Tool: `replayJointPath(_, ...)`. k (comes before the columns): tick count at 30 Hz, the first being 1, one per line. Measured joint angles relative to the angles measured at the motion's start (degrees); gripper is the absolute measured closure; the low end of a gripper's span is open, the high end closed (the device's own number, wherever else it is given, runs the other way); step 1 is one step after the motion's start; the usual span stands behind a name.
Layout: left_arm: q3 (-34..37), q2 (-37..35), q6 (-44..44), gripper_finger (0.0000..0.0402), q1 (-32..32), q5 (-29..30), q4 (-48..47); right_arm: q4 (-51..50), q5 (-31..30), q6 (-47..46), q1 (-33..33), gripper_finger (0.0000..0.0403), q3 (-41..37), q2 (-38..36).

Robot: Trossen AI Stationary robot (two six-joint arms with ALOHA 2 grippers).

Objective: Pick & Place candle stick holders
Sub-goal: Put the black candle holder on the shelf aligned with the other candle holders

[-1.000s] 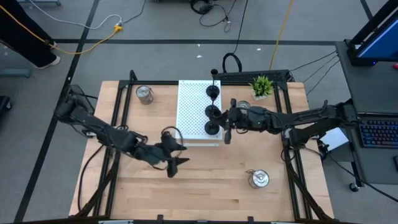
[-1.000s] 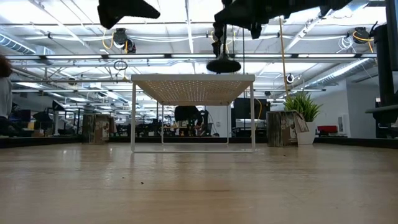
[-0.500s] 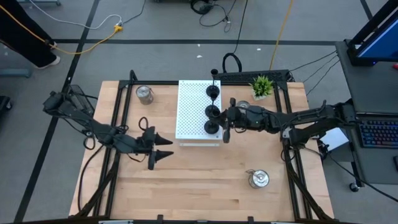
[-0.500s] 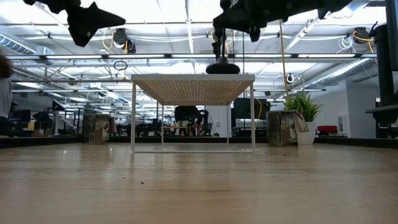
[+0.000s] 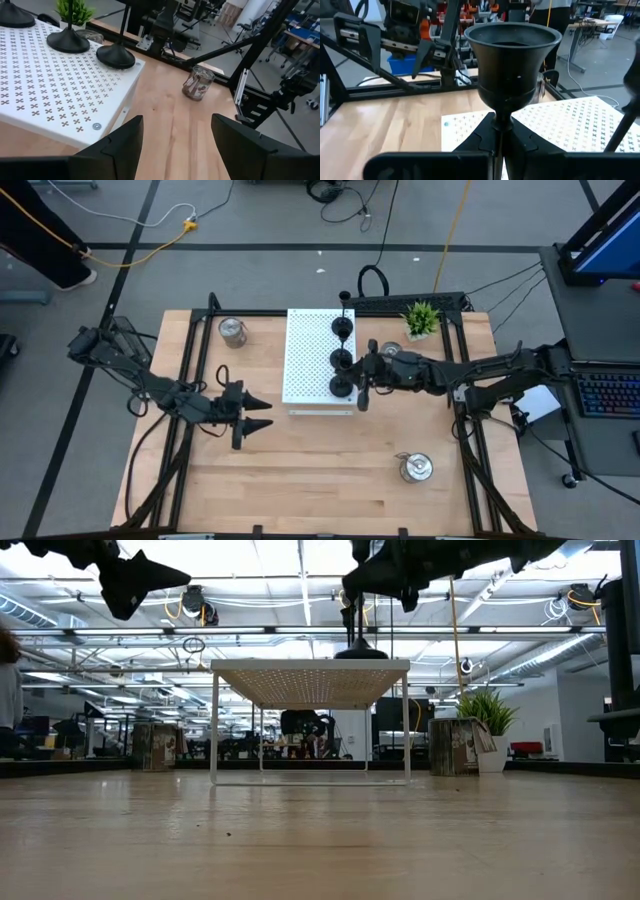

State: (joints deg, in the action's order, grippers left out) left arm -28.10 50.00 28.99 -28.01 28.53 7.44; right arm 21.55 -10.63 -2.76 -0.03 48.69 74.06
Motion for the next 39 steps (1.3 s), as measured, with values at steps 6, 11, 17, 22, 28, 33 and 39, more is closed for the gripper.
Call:
replayJointPath(6,-0.01,-0.02,-0.20,0.0160,0.00,0.00,-0.22,0.33,-0.03,-0.73,0.00,0.0398,0.00,0.93)
replayJointPath(11,-0.02,0.00,-0.39,0.0160,0.01,-0.02,-0.33,0.27,-0.07,0.45,0.00,0.0397,0.02,0.90)
replayJointPath(17,-0.02,0.00,-0.44,0.0160,0.00,-0.09,-0.39,0.37,-0.13,0.50,-0.33,0.0397,0.02,0.87)
replayJointPath(22,-0.02,0.00,-0.49,0.0160,0.00,-0.09,-0.45,0.43,-0.03,0.49,-0.39,0.0396,0.02,0.87)
replayJointPath(28,-0.02,0.00,-0.34,0.0160,0.00,-0.11,-1.70,0.43,0.13,-0.16,-0.42,0.0381,0.02,0.87)
replayJointPath(33,-0.07,0.00,-0.33,0.0160,0.00,-0.11,-1.68,0.51,0.16,-0.81,-0.42,0.0348,0.02,0.87)
replayJointPath(39,-0.07,0.00,-0.29,0.0160,0.00,-0.12,-1.70,0.52,0.15,-1.08,-0.42,0.0315,0.02,0.87)
